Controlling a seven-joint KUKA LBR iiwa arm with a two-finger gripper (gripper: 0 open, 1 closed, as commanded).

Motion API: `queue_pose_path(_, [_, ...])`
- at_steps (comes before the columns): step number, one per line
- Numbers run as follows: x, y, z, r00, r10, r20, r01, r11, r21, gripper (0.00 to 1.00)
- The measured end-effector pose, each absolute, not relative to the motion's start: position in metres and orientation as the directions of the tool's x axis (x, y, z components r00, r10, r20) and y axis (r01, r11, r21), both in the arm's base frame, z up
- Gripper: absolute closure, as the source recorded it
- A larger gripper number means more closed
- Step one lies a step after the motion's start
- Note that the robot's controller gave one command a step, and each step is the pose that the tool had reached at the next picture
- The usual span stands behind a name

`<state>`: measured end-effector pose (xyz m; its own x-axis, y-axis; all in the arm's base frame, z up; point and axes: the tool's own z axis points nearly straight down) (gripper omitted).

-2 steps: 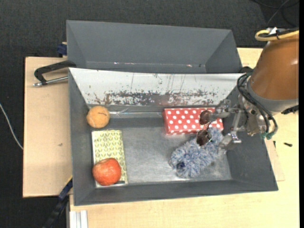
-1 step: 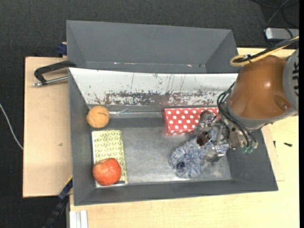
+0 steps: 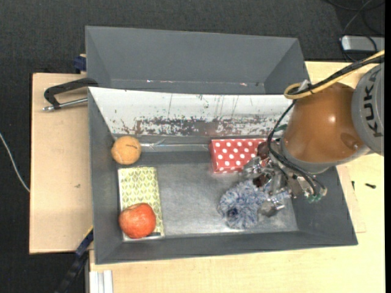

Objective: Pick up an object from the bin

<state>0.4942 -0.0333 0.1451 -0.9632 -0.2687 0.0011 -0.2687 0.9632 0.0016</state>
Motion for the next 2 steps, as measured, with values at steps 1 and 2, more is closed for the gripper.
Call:
queue_pose_path(1, [0.512,-0.039,0.116,-0.957,-0.289,-0.004,-0.289,0.957,0.0,0.0])
queue_pose_path(2, [0.514,-0.035,0.069,-0.933,-0.36,-0.002,-0.36,0.933,0.001,0.0])
